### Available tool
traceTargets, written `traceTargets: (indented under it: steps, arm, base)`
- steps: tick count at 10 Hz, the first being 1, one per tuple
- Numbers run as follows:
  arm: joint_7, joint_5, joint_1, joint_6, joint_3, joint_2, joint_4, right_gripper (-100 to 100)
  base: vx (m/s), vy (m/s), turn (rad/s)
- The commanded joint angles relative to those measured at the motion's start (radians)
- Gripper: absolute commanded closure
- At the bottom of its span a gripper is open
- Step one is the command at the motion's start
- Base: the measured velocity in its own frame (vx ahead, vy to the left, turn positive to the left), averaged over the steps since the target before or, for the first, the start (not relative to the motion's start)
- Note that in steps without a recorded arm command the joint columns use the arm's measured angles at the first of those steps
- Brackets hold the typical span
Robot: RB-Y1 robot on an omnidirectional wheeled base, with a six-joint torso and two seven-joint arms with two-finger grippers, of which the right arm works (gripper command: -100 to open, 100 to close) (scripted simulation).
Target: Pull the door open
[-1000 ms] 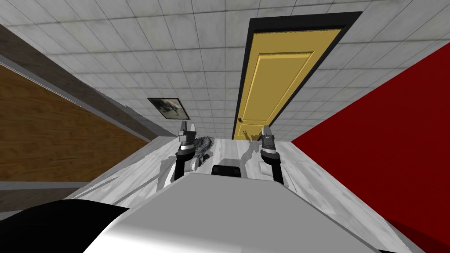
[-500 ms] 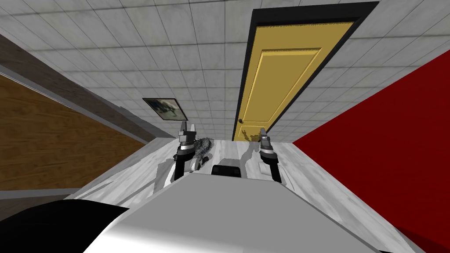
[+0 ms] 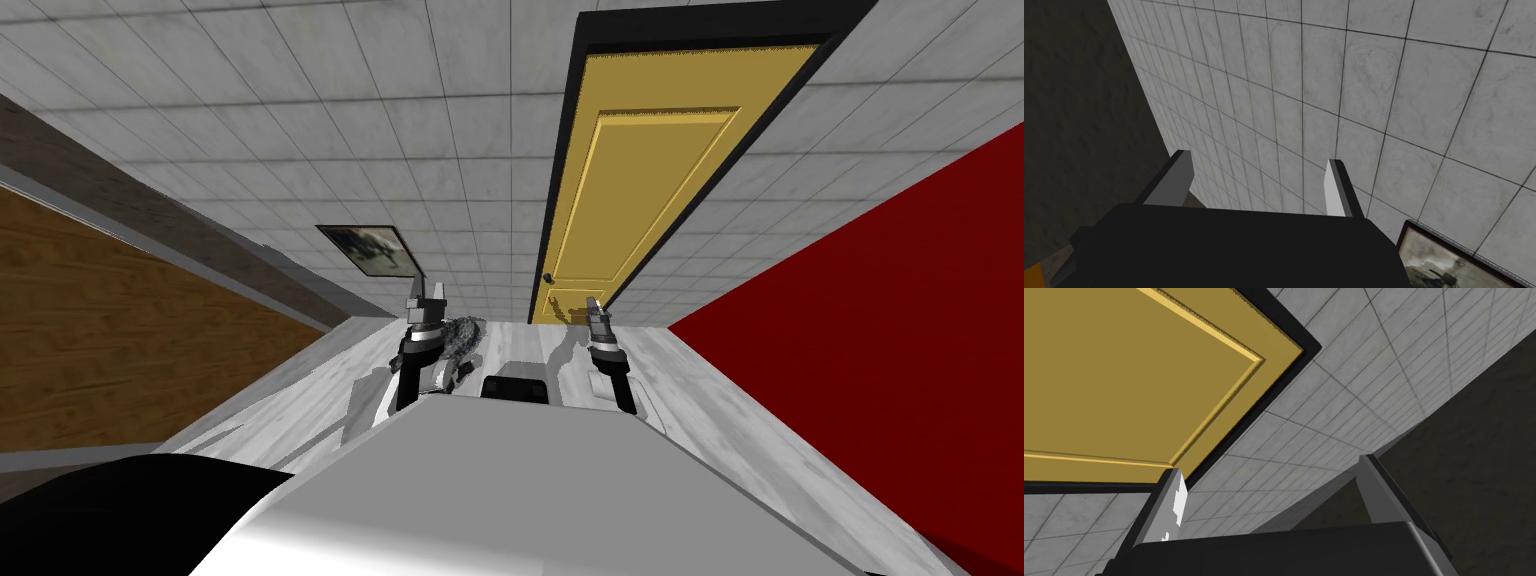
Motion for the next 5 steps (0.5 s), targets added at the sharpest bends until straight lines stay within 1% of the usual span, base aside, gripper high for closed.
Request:
traceTargets:
  steps: [1,5]
  arm:
    - [0.024,0.01,0.0,-0.014,-0.007,-0.003,0.032,-100]
    - [0.083,0.036,-0.015,-0.043,-0.027,-0.012,0.121,-100]
  base:
    - [0.112,-0.004,-0.008]
    - [0.094,0.014,-0.012]
